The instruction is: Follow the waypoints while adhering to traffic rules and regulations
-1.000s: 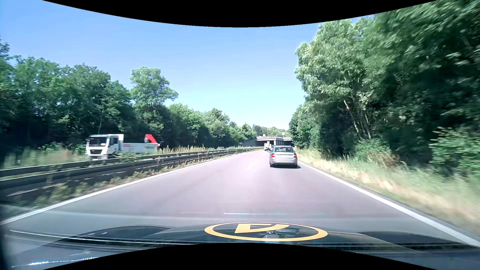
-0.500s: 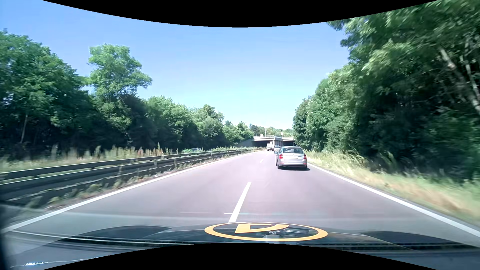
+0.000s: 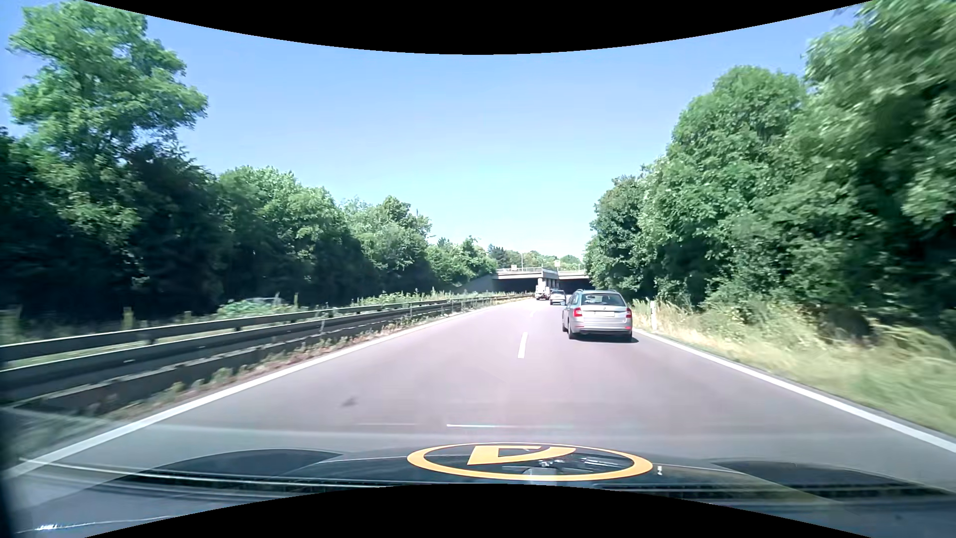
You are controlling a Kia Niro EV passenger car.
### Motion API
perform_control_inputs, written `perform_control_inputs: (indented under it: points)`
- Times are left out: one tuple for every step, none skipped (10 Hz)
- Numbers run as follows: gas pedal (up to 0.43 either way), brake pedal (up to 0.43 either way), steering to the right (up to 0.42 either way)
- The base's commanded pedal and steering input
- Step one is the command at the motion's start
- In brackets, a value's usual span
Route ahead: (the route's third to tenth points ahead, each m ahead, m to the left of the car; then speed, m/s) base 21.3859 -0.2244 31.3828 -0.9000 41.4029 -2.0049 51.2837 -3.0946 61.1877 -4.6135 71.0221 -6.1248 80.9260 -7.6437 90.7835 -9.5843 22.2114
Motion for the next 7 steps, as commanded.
perform_control_inputs:
  points:
    - [0.268,0.000,0.010]
    - [0.268,0.000,0.011]
    - [0.268,0.000,0.011]
    - [0.268,0.000,0.011]
    - [0.268,0.000,0.011]
    - [0.268,0.000,0.011]
    - [0.248,0.000,0.011]
